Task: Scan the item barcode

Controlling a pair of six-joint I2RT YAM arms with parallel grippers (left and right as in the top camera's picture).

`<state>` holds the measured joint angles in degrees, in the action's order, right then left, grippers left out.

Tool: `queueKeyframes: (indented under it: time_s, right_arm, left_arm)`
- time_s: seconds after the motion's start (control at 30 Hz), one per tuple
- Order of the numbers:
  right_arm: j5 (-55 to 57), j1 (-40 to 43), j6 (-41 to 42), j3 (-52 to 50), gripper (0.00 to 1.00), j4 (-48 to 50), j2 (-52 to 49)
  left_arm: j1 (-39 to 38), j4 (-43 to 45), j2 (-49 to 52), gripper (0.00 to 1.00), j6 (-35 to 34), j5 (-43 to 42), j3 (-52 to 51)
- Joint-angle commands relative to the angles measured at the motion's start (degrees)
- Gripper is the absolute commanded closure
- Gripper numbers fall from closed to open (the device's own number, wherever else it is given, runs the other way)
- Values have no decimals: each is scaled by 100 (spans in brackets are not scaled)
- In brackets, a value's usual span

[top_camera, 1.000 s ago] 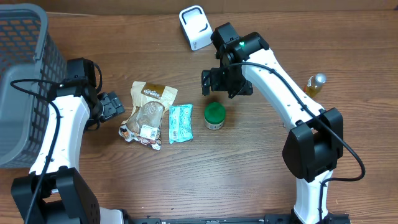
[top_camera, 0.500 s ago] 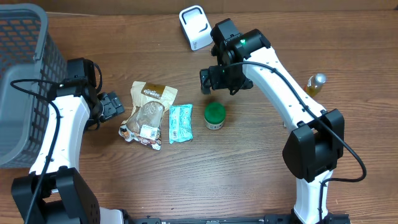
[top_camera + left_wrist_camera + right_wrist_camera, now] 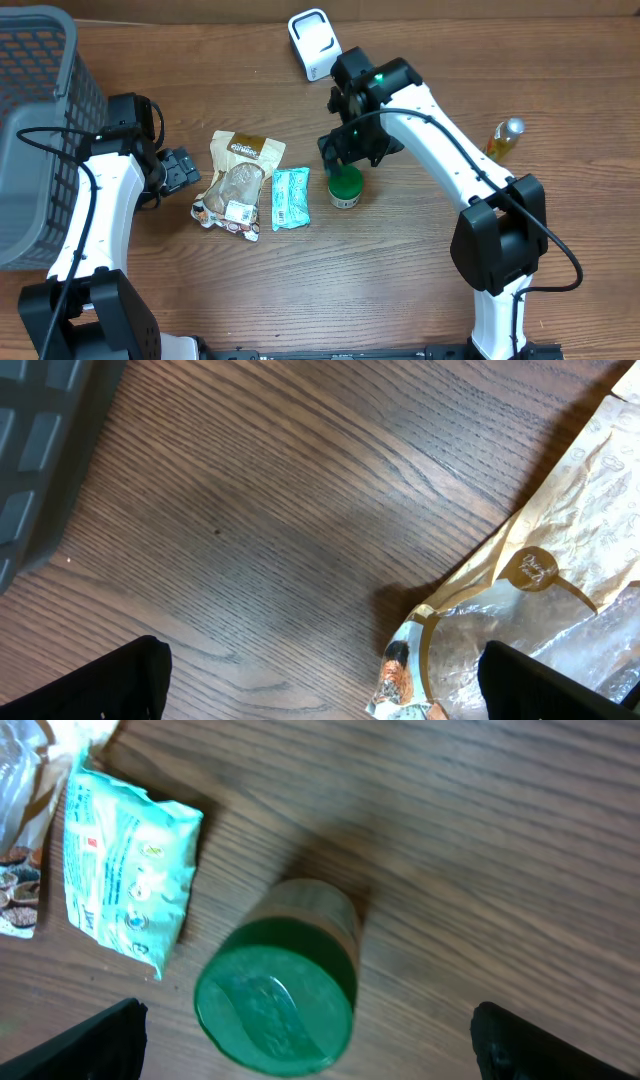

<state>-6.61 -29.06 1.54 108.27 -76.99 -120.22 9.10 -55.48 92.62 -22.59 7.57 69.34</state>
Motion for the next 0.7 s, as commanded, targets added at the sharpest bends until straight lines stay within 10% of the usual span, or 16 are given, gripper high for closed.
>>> queueKeyframes:
  time_s: [0.0,0.67]
  right_arm:
    - [-11,-216,-57,-238,0,114,116]
    - [826,-393,986,-1314,0,1082,116]
  left_arm:
    - [20,4,-109,0,-76,33,-13]
    - [20,4,-109,0,-74,35,-13]
